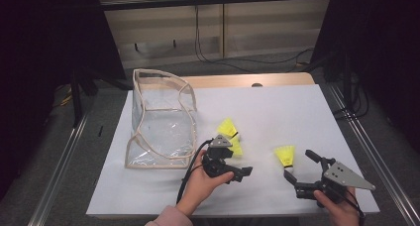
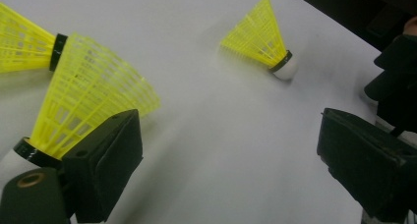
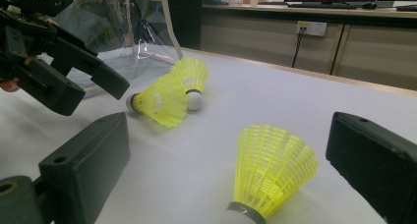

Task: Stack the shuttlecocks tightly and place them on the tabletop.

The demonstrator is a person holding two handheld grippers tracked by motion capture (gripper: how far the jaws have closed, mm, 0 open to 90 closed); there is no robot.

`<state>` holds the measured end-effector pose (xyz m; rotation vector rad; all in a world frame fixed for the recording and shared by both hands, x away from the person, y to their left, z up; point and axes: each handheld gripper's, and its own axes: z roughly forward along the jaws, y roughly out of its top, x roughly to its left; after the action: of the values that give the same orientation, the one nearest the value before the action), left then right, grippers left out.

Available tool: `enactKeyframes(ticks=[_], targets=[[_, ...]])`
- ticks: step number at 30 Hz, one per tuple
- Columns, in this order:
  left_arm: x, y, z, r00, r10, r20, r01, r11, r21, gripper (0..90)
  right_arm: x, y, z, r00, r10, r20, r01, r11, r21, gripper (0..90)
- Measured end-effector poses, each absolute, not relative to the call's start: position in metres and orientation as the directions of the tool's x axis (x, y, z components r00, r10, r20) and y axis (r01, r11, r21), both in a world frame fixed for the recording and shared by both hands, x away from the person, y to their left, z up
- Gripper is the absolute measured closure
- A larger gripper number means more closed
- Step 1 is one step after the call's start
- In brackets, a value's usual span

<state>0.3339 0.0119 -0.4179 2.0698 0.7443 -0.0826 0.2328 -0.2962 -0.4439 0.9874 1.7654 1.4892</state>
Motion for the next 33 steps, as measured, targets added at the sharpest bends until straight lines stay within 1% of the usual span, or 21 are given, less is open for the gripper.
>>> enactKeyframes(ticks=[1, 2, 3, 4, 5, 6, 7, 13, 14, 15, 16, 17, 21, 23, 24, 25, 31, 33], targets=[[0.334, 0.013, -0.418, 0.823, 0.467, -0.324, 0.529, -0.419, 0.738, 9.6, 0.233, -0.296, -0.444, -0.527, 0.850, 0.011, 0.155, 0.084, 0.984, 2.7], [0.332, 0.013, -0.418, 0.812, 0.484, -0.327, 0.542, -0.416, 0.730, 9.3, 0.232, -0.296, -0.444, -0.527, 0.850, 0.010, 0.157, 0.086, 0.984, 2.7], [0.332, 0.014, -0.419, 0.819, 0.465, -0.336, 0.535, -0.408, 0.740, 8.7, 0.232, -0.296, -0.444, -0.526, 0.850, 0.010, 0.158, 0.086, 0.984, 2.7], [0.331, 0.015, -0.419, 0.819, 0.466, -0.335, 0.537, -0.419, 0.732, 8.4, 0.232, -0.296, -0.444, -0.526, 0.850, 0.010, 0.158, 0.086, 0.984, 2.7], [0.331, 0.014, -0.421, 0.816, 0.469, -0.336, 0.535, -0.395, 0.747, 8.4, 0.232, -0.296, -0.444, -0.527, 0.850, 0.009, 0.156, 0.086, 0.984, 2.7], [0.330, 0.017, -0.420, 0.813, 0.476, -0.335, 0.543, -0.413, 0.731, 8.4, 0.232, -0.296, -0.444, -0.526, 0.850, 0.010, 0.157, 0.086, 0.984, 2.7], [0.331, 0.018, -0.422, 0.825, 0.459, -0.329, 0.527, -0.413, 0.743, 8.4, 0.232, -0.296, -0.444, -0.526, 0.850, 0.009, 0.157, 0.086, 0.984, 2.7], [0.330, 0.026, -0.424, 0.815, 0.471, -0.338, 0.540, -0.404, 0.738, 8.0, 0.233, -0.296, -0.444, -0.528, 0.849, 0.008, 0.154, 0.087, 0.984, 2.7], [0.331, 0.028, -0.426, 0.819, 0.439, -0.371, 0.545, -0.388, 0.743, 8.0, 0.233, -0.296, -0.444, -0.528, 0.849, 0.007, 0.155, 0.088, 0.984, 2.7], [0.330, 0.029, -0.426, 0.818, 0.466, -0.338, 0.536, -0.402, 0.742, 8.0, 0.233, -0.296, -0.444, -0.528, 0.849, 0.007, 0.154, 0.088, 0.984, 2.7], [0.330, 0.030, -0.426, 0.820, 0.469, -0.328, 0.531, -0.409, 0.742, 8.0, 0.233, -0.296, -0.444, -0.527, 0.850, 0.007, 0.154, 0.088, 0.984, 2.7], [0.330, 0.032, -0.425, 0.818, 0.466, -0.336, 0.538, -0.417, 0.732, 8.0, 0.233, -0.296, -0.444, -0.528, 0.849, 0.002, 0.153, 0.092, 0.984, 2.7], [0.329, 0.034, -0.427, 0.830, 0.453, -0.325, 0.520, -0.418, 0.745, 8.0, 0.233, -0.296, -0.444, -0.526, 0.850, 0.005, 0.153, 0.089, 0.984, 2.7], [0.327, 0.034, -0.428, 0.809, 0.473, -0.348, 0.550, -0.401, 0.733, 7.9, 0.233, -0.296, -0.444, -0.526, 0.850, 0.005, 0.154, 0.089, 0.984, 2.7], [0.328, 0.034, -0.430, 0.820, 0.433, -0.375, 0.545, -0.387, 0.744, 7.8, 0.233, -0.296, -0.444, -0.526, 0.851, 0.004, 0.154, 0.091, 0.984, 2.7], [0.329, 0.035, -0.430, 0.829, 0.420, -0.369, 0.533, -0.394, 0.749, 7.5, 0.233, -0.296, -0.444, -0.526, 0.851, 0.005, 0.154, 0.090, 0.984, 2.7], [0.326, 0.038, -0.432, 0.828, 0.420, -0.372, 0.536, -0.395, 0.746, 7.1, 0.233, -0.296, -0.444, -0.524, 0.852, 0.011, 0.159, 0.085, 0.984, 2.7], [0.327, 0.042, -0.433, 0.840, 0.414, -0.351, 0.518, -0.420, 0.745, 7.0, 0.233, -0.296, -0.444, -0.525, 0.851, 0.010, 0.157, 0.086, 0.984, 2.7]])
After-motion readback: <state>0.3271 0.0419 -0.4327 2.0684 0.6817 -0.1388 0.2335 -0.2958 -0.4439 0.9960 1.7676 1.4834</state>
